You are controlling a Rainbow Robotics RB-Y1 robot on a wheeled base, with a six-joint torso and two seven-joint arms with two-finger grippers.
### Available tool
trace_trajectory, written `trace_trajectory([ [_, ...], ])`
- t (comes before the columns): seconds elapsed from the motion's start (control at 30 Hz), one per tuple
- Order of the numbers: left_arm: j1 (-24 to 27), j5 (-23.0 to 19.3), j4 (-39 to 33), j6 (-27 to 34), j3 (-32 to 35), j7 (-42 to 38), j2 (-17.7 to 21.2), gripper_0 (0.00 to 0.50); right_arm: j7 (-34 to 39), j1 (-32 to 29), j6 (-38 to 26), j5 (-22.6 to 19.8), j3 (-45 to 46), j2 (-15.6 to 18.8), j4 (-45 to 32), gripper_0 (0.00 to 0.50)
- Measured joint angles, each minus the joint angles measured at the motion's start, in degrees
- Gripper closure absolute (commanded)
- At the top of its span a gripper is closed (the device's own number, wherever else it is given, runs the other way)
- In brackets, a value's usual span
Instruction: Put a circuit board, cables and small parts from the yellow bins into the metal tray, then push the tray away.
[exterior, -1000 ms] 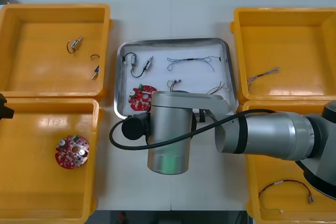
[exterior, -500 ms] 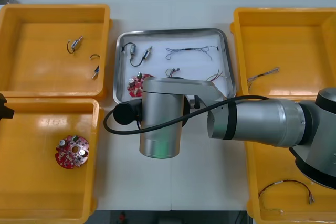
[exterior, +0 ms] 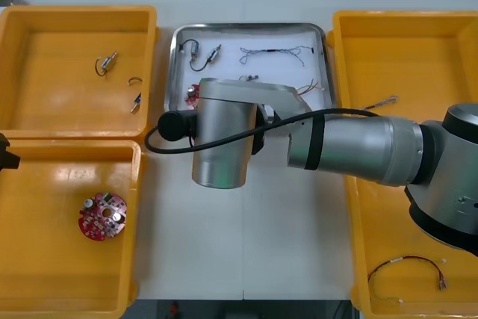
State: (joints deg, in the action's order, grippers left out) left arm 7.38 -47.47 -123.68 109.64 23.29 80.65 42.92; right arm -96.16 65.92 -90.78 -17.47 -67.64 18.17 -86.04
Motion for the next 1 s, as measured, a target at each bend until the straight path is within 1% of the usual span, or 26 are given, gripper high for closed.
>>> trace_trajectory([
  [0.2, 0.0, 0.0, 0.0, 0.0, 0.0, 0.0, 0.0, 0.002, 0.0, 1.1, 2.15, -0.46, 1.29, -0.64, 3.38, 0.5],
  [0.47, 0.0, 0.0, 0.0, 0.0, 0.0, 0.0, 0.0, 0.003, 0.0, 1.55, 10.69, -0.53, 2.09, -0.97, 8.13, 0.5],
  [0.67, 0.0, 0.0, 0.0, 0.0, 0.0, 0.0, 0.0, 0.002, -0.01, 2.31, 14.82, -0.5, 2.12, -1.0, 11.32, 0.5],
  [1.0, 0.0, 0.0, -0.01, 0.0, 0.0, 0.0, 0.0, 0.002, -0.3, 2.59, 20.85, 1.48, 2.15, -1.02, 15.04, 0.5],
])
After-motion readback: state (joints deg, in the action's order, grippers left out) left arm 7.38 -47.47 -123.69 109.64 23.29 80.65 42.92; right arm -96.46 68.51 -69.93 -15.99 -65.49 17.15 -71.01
